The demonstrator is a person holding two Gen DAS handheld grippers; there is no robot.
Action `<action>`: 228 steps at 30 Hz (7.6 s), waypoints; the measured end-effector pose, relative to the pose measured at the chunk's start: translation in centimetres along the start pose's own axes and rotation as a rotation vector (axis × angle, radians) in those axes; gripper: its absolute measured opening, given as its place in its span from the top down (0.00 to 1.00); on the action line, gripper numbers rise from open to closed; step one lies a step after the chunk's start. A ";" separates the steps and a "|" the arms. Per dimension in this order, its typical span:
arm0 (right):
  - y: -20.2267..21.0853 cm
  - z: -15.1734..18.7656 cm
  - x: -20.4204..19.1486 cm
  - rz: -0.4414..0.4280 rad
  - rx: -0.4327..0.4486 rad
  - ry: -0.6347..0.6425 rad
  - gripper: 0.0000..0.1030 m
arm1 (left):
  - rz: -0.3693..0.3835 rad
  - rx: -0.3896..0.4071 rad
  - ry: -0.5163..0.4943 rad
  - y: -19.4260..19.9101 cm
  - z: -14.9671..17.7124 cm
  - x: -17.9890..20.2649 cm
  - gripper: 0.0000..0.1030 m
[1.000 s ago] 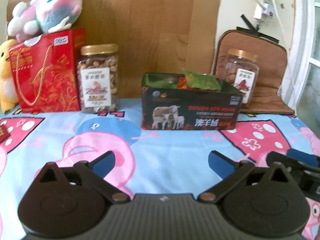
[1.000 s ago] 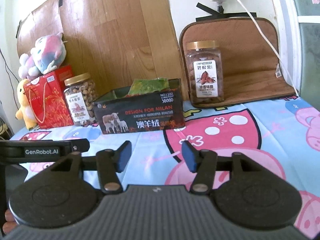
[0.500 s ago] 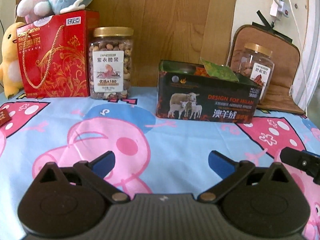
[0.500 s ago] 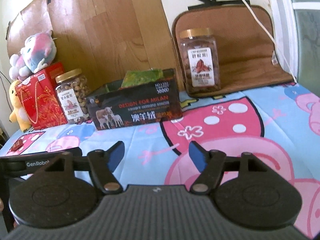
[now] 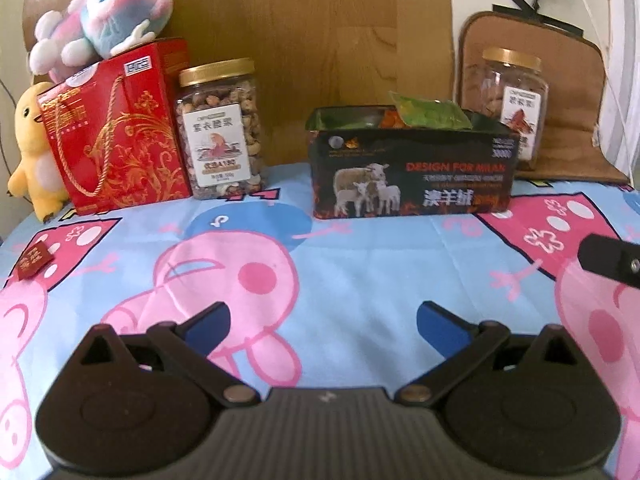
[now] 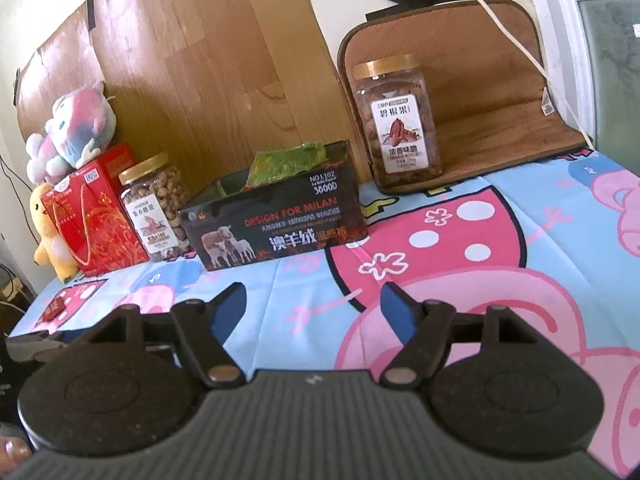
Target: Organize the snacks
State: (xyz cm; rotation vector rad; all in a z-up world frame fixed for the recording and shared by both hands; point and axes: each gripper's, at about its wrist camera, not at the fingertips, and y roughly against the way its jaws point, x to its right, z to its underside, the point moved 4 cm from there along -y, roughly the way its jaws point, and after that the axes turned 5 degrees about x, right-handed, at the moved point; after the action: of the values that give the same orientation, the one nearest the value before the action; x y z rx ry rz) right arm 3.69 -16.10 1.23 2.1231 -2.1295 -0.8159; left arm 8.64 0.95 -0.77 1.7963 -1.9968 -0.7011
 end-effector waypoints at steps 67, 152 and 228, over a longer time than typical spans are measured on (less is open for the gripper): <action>2.3 -0.1 0.8 -0.010 0.065 -0.054 0.20 | -0.076 0.034 -0.067 2.8 -1.1 1.5 0.00; 2.1 1.4 0.3 0.009 0.022 -0.065 0.18 | -0.048 -0.166 0.008 1.0 1.3 -0.2 0.00; 1.5 1.7 0.7 0.013 0.009 -0.078 0.18 | -0.059 -0.168 -0.027 0.3 1.5 -0.1 0.00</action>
State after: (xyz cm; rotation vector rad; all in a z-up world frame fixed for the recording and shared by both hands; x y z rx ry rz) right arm 1.62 -16.29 0.06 2.1128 -2.1859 -0.9043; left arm 7.54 1.23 -1.77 1.7613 -1.8482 -0.8873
